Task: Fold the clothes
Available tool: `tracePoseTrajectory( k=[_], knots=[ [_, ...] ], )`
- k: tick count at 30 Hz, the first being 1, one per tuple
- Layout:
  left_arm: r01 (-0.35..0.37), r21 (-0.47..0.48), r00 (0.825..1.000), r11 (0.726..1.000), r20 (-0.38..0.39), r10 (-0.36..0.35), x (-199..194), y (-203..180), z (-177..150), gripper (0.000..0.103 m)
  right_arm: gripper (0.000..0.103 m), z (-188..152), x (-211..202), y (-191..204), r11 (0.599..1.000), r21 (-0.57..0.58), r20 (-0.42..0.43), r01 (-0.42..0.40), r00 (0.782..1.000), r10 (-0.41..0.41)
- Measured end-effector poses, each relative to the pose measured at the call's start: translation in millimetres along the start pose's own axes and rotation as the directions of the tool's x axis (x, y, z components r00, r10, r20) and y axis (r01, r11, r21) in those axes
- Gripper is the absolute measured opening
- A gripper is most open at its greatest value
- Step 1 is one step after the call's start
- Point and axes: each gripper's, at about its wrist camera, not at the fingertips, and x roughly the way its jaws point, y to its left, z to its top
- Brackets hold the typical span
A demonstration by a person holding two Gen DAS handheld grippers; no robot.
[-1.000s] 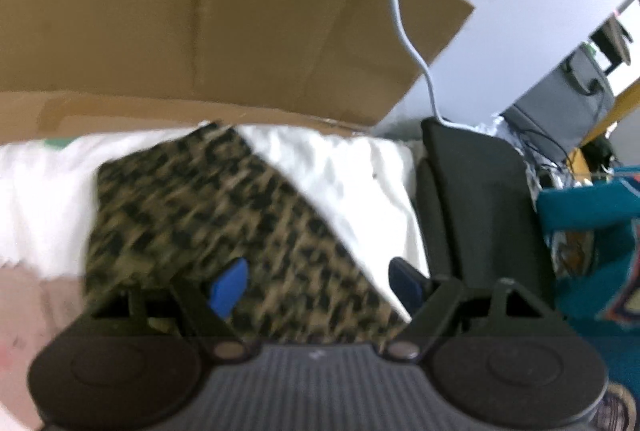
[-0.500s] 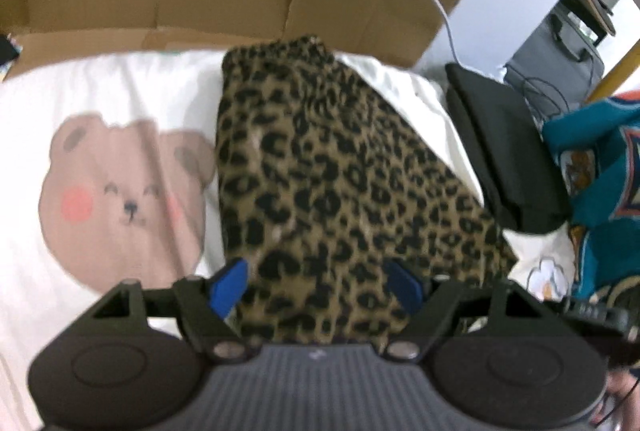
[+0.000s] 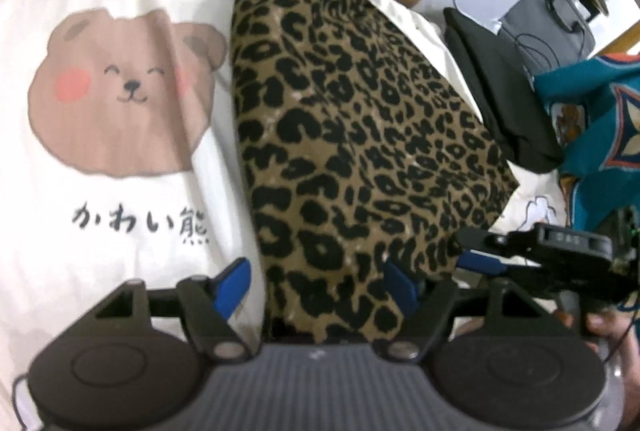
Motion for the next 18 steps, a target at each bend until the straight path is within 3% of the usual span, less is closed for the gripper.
tracePoseTrajectory(
  k=[5,12,18],
  knots=[
    [-0.004,-0.008,1.000,1.000,-0.007,0.004,0,6,-5,0.075,0.024,11,-3,-9,0.993,0.114,0.074,-0.020,0.997,0.012],
    [-0.014,-0.020,0.999,1.000,-0.036,0.013,-4,15,-21,0.075,0.017,25,-26,3,0.995,0.089,0.181,-0.048,0.983,0.031],
    [-0.011,-0.022,0.998,1.000,-0.055,0.009,-4,16,-31,0.072,0.000,23,-28,2,0.995,0.055,0.181,0.087,0.979,-0.095]
  ],
)
